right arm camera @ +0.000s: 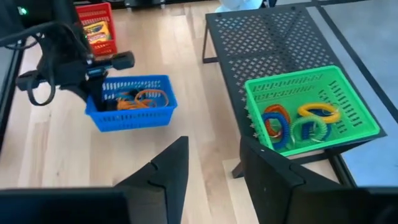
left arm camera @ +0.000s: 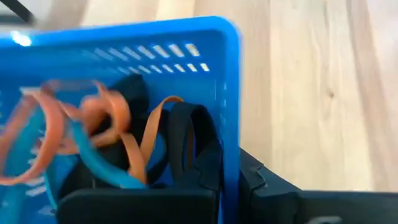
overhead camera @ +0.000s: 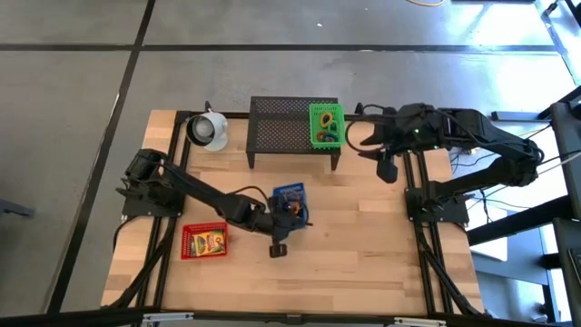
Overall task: Pick & Place Office Desk Supplies
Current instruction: Put the blue bin on the shelf
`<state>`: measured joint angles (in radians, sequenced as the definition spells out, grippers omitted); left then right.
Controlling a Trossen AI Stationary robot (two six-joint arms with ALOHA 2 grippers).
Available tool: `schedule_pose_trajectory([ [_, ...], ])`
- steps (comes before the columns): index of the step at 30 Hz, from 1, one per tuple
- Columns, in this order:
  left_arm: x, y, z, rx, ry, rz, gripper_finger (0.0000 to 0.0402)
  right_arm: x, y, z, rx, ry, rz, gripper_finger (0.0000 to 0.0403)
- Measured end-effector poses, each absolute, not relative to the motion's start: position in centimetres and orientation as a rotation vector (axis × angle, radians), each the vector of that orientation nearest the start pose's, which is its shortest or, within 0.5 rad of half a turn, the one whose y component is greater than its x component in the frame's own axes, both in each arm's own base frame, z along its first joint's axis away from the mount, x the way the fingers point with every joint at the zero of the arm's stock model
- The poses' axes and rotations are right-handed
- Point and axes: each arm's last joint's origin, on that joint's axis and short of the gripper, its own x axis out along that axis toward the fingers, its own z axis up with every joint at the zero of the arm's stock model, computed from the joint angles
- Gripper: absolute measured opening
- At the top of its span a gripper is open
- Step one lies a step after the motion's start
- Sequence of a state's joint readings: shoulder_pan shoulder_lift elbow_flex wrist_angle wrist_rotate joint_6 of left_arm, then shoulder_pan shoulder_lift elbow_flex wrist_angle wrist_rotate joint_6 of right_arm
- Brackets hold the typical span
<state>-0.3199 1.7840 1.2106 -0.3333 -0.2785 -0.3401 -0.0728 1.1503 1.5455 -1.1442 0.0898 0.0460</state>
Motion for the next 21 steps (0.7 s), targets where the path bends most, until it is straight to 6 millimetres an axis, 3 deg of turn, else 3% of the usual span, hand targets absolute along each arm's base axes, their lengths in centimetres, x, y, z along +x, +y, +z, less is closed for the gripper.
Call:
schedule_pose_trajectory([
  [11, 36.5, -10.0, 26.5, 0.12, 0.952, 0.134, 0.0003, 18.6, -1.0, 42.9, 0.049, 0.743, -0.15, 0.013],
  [21, 36.3, -5.5, 31.4, 0.108, 1.044, 0.279, 0.0003, 18.6, -1.0, 42.9, 0.046, 0.743, -0.155, 0.013],
])
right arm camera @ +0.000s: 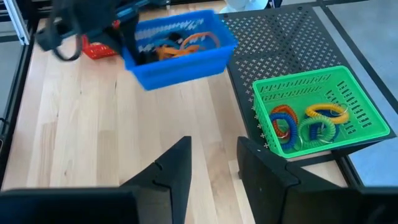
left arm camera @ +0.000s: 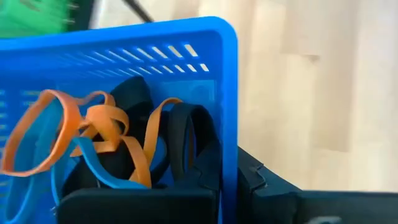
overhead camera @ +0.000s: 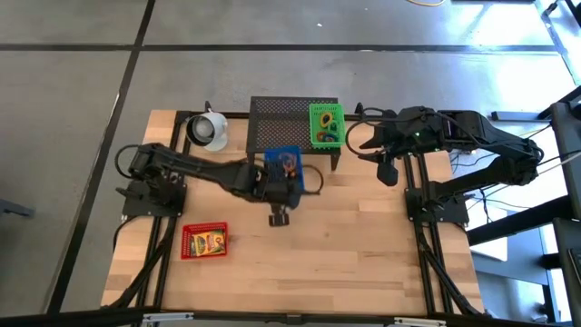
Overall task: Pick & Place Office Desk Supplies
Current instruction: Put the blue bin on the shelf
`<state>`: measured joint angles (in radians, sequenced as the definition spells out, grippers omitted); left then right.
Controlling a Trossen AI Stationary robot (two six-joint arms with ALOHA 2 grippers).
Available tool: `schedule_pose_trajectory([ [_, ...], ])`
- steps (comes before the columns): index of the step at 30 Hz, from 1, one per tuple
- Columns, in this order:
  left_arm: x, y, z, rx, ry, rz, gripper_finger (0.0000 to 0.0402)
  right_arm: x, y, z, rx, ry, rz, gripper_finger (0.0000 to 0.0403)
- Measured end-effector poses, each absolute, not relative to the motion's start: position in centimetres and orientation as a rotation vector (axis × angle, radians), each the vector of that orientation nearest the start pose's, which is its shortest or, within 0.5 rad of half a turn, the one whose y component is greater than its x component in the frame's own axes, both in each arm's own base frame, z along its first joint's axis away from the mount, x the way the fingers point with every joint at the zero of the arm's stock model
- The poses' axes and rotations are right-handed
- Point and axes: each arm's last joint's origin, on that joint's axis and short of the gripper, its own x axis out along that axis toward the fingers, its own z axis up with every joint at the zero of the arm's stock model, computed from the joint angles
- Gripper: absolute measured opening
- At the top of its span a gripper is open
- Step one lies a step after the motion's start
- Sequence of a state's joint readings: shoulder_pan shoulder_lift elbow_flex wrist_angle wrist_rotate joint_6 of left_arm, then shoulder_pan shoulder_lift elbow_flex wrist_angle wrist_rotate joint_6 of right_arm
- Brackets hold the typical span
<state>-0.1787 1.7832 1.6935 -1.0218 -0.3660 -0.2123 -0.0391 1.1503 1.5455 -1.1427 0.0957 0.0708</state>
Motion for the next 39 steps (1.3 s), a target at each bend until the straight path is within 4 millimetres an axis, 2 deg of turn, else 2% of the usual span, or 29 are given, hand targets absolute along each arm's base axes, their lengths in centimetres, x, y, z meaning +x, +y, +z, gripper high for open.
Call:
schedule_pose_trajectory([
  [5, 36.3, -1.8, 32.5, 0.185, 1.089, 0.312, 0.0003, 18.6, -1.0, 42.9, 0.045, 0.743, -0.157, 0.013],
  [14, 35.9, 6.3, 32.6, 0.216, 1.155, 0.37, 0.0003, 18.6, -1.0, 42.8, 0.045, 0.743, -0.157, 0.013],
  [22, 35.2, 11.2, 31.9, 0.191, 1.185, 0.278, 0.0003, 18.6, -1.0, 42.9, 0.028, 0.744, -0.151, 0.013],
  [29, 35.9, 13.2, 29.8, 0.222, 1.249, 0.212, 0.0004, 18.6, -1.2, 42.9, -0.007, 0.743, -0.204, 0.013],
  [39, 36.4, 13.5, 29.3, 0.294, 1.253, 0.169, 0.0004, 18.6, -1.3, 42.9, -0.037, 0.744, -0.24, 0.013],
])
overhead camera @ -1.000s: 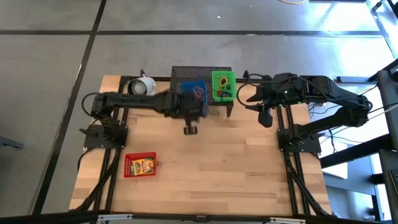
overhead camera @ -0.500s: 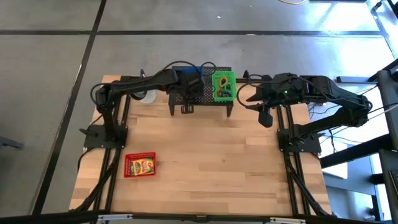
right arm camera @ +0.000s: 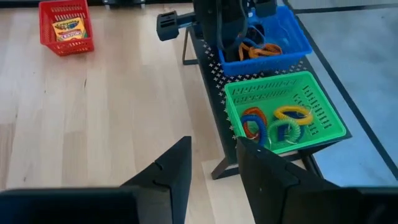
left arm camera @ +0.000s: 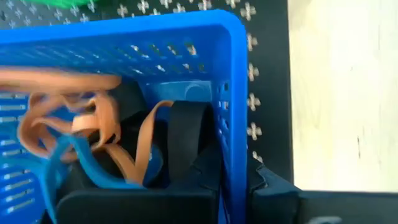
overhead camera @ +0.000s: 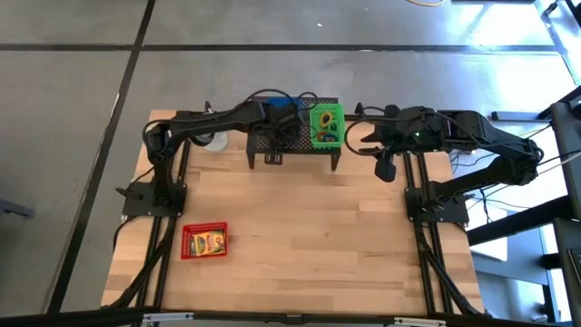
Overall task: Pick & Place Office Desk Supplies
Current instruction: Put the blue bin on the shelf
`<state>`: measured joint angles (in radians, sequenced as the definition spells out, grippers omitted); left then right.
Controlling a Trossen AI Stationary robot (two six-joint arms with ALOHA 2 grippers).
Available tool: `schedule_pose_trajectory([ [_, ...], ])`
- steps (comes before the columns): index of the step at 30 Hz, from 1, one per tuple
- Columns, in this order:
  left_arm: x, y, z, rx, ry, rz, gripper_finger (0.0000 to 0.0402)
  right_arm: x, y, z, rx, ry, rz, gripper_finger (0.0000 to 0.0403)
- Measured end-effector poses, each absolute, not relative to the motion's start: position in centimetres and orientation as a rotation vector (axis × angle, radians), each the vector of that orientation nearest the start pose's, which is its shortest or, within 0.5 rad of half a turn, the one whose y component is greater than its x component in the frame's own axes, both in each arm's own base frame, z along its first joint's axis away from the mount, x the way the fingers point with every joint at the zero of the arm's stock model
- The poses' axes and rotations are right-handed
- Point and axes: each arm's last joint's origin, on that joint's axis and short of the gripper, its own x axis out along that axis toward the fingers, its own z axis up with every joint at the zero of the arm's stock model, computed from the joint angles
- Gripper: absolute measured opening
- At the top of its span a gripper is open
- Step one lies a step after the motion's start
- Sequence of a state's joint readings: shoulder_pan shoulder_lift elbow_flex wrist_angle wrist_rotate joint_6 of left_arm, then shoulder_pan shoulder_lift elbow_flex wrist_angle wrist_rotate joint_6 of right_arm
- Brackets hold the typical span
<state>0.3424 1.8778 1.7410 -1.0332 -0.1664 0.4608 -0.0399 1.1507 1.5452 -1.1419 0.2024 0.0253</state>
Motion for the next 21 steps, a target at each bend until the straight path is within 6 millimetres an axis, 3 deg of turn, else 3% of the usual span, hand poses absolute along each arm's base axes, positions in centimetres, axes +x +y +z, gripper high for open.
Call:
schedule_pose_trajectory([
  [21, 36.99, 12.98, 29.77, 0.225, 1.197, 0.218, 0.0014, 18.56, -1.32, 42.88, -0.059, 0.747, -0.231, 0.013],
])
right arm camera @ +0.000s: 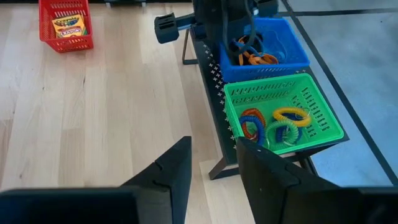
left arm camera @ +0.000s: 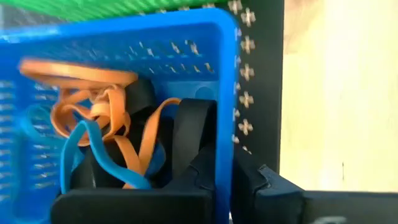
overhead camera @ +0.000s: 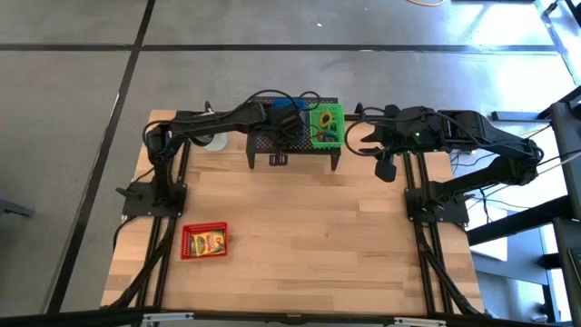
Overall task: Pick & Place Office Desk Supplies
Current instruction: Put the blue bin on the shelf, then adjust the blue bin on the shelf
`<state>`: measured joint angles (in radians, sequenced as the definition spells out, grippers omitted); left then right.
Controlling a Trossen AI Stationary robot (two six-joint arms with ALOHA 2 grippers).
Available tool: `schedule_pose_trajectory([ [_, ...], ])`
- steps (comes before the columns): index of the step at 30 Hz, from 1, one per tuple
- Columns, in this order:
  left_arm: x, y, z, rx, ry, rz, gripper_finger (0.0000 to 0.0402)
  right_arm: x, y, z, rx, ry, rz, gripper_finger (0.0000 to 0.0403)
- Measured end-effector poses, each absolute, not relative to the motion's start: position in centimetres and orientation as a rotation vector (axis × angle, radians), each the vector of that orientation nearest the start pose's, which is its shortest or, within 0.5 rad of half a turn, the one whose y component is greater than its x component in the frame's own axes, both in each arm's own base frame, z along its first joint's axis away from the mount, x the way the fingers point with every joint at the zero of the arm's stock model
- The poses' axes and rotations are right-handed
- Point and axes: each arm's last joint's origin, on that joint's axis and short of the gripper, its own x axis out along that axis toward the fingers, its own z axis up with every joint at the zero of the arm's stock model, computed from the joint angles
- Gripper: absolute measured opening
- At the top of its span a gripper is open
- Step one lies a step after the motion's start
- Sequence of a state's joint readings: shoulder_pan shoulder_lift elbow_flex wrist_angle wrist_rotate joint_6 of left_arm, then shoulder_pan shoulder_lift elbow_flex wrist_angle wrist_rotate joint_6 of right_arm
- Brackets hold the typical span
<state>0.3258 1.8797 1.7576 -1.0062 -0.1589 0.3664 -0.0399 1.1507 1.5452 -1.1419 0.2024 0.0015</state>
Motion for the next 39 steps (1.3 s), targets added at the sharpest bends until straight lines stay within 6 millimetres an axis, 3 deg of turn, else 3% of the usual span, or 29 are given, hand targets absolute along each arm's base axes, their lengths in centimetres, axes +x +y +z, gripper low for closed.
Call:
schedule_pose_trajectory([
  [6, 37.3, 12.8, 30.7, 0.227, 1.156, 0.228, 0.0028, 18.6, -1.3, 42.9, -0.068, 0.748, -0.228, 0.013],
  [31, 38.4, 11.0, 31.0, 0.269, 1.092, 0.214, 0.0078, 18.6, -1.3, 42.9, -0.072, 0.748, -0.226, 0.013],
  [39, 37.9, 10.7, 34.0, 0.256, 1.01, 0.253, 0.0086, 18.6, -1.3, 42.9, -0.075, 0.749, -0.224, 0.013],
])
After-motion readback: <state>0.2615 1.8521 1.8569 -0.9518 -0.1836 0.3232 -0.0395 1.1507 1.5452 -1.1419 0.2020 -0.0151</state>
